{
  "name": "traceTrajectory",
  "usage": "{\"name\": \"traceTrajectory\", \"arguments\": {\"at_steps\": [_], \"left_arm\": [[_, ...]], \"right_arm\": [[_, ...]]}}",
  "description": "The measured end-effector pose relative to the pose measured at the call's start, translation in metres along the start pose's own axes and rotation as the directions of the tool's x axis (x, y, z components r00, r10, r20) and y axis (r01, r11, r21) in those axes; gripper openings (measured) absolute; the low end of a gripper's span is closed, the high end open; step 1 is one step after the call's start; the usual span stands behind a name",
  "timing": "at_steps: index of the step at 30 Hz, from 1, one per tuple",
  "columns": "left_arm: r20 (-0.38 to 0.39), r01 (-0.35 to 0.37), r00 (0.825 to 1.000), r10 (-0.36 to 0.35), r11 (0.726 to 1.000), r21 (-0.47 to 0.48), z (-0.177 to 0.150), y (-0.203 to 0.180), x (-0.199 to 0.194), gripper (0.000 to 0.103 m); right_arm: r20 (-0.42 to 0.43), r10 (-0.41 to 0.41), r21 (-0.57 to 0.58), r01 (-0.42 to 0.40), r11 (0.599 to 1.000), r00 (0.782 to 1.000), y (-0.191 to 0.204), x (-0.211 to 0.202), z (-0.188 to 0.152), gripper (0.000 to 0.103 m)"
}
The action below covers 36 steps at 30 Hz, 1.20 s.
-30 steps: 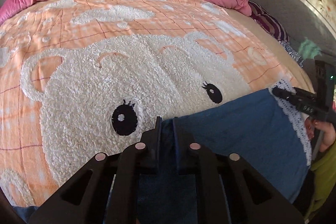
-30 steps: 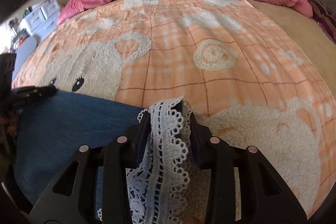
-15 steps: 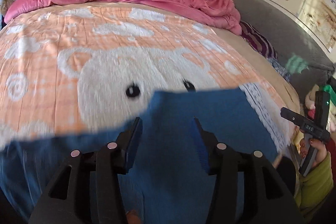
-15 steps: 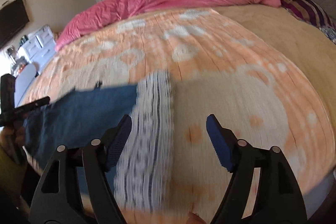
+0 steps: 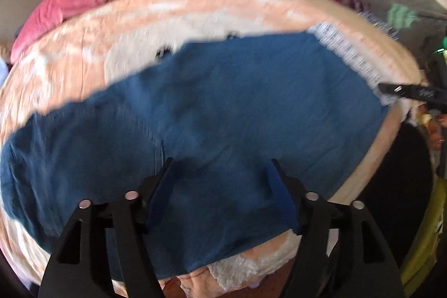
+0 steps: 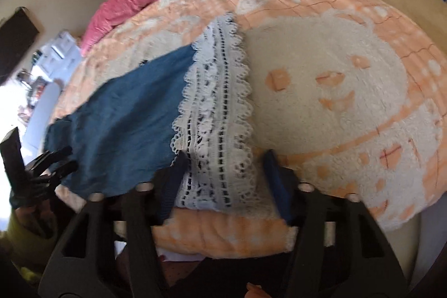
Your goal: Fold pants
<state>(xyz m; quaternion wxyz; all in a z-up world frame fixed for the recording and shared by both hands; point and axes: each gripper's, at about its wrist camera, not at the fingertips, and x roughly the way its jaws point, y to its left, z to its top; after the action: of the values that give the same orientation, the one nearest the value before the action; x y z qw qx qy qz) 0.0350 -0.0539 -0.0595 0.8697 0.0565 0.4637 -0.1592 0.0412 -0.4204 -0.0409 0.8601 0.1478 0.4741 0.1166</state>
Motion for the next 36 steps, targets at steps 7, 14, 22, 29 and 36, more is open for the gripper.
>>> {"name": "traceTrajectory", "arguments": {"at_steps": [7,14,22,29,36], "left_arm": [[-0.011,-0.008,1.0,0.008,1.0,0.02,-0.002,-0.002,-0.003,0.074],[-0.009,0.026,1.0,-0.026,1.0,-0.003,-0.009,0.01,-0.006,0.074],[-0.011,0.051,0.999,-0.051,0.999,-0.008,-0.01,0.012,-0.005,0.074],[0.053,0.082,0.995,-0.079,0.995,-0.062,-0.004,0.026,-0.039,0.08],[0.108,0.081,0.991,-0.072,0.994,-0.074,0.045,0.029,-0.026,0.08]], "right_arm": [[0.039,-0.003,-0.035,0.004,0.999,0.999,0.008,-0.013,-0.004,0.013],[0.008,-0.04,-0.02,0.04,0.999,0.999,0.001,-0.003,-0.004,0.013],[0.012,-0.081,-0.015,0.081,0.997,0.997,0.003,-0.004,-0.007,0.02],[0.174,-0.211,-0.089,0.228,0.97,0.962,0.029,-0.052,-0.013,0.041],[0.118,-0.05,-0.292,0.082,0.953,0.992,0.101,-0.016,-0.004,0.048]]}}
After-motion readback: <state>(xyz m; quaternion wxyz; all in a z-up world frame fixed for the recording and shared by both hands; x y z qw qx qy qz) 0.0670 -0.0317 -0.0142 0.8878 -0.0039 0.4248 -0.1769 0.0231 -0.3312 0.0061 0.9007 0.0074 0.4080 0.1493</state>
